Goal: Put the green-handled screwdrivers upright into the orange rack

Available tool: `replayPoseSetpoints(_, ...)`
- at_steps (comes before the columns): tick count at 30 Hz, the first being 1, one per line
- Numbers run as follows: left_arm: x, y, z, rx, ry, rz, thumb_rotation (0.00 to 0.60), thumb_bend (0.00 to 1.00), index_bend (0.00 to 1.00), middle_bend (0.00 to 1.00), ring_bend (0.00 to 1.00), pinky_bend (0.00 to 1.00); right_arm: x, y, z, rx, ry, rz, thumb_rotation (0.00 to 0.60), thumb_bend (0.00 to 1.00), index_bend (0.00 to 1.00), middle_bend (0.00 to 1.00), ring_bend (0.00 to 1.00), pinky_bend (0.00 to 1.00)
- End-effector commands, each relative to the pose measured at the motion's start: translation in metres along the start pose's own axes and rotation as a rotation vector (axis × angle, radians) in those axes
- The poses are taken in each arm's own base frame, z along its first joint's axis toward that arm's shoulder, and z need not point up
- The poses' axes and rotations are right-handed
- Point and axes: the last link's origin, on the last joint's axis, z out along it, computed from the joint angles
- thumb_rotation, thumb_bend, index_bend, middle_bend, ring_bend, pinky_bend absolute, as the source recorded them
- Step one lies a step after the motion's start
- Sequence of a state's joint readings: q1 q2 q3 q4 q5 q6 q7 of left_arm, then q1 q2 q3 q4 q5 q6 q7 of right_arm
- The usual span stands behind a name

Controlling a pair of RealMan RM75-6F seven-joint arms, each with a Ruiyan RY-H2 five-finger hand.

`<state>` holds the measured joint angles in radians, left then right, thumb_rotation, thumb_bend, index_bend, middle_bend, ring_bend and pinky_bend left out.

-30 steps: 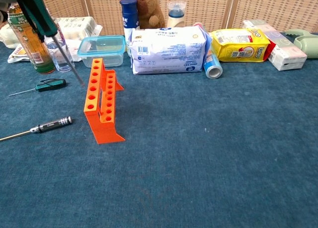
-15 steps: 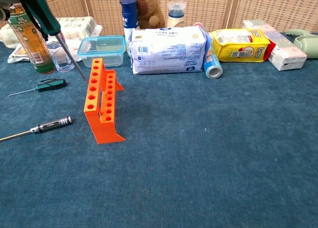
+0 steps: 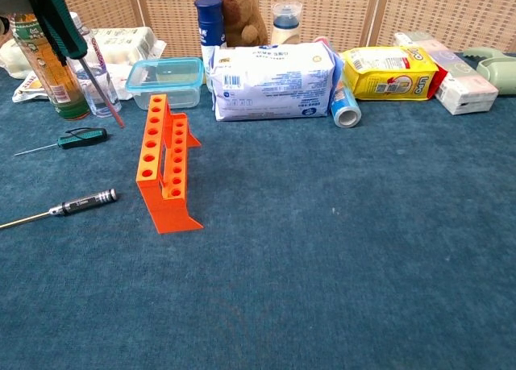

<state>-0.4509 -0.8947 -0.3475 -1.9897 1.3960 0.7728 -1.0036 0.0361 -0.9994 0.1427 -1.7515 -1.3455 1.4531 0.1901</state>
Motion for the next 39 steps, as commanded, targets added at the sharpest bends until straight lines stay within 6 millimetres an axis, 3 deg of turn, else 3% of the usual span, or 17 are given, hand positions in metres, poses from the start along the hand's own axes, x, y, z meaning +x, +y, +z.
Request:
replayPoseSetpoints(1,-0.002,-0.002,0.003,0.004,-0.001,-0.001,0.6,0.42,0.63,0.96,0.97,1.0,0.0,0.0,0.0,0.001,0.001,0.0,0.6,0.08,0.06,0.06,0.0,0.0)
replayPoseSetpoints(8,-0.008,-0.001,0.007,0.009,-0.005,-0.014,0.6,0.42,0.63,0.96,0.97,1.0,0.002,0.001,0.0,-0.002,0.005,0.005,0.6,0.08,0.06,0.06,0.0,0.0)
replayPoseSetpoints(18,-0.014,0.005,-0.003,0.024,-0.065,-0.04,0.6,0.42,0.63,0.96,0.97,1.0,0.002,0.0,0.0,0.002,0.004,0.005,0.6,0.08,0.06,0.06,0.0,0.0)
replayPoseSetpoints(39,-0.019,-0.005,-0.006,0.072,-0.152,-0.092,0.6,0.42,0.63,0.96,0.97,1.0,0.004,0.0,-0.001,0.002,0.01,0.007,0.6,0.08,0.06,0.06,0.0,0.0)
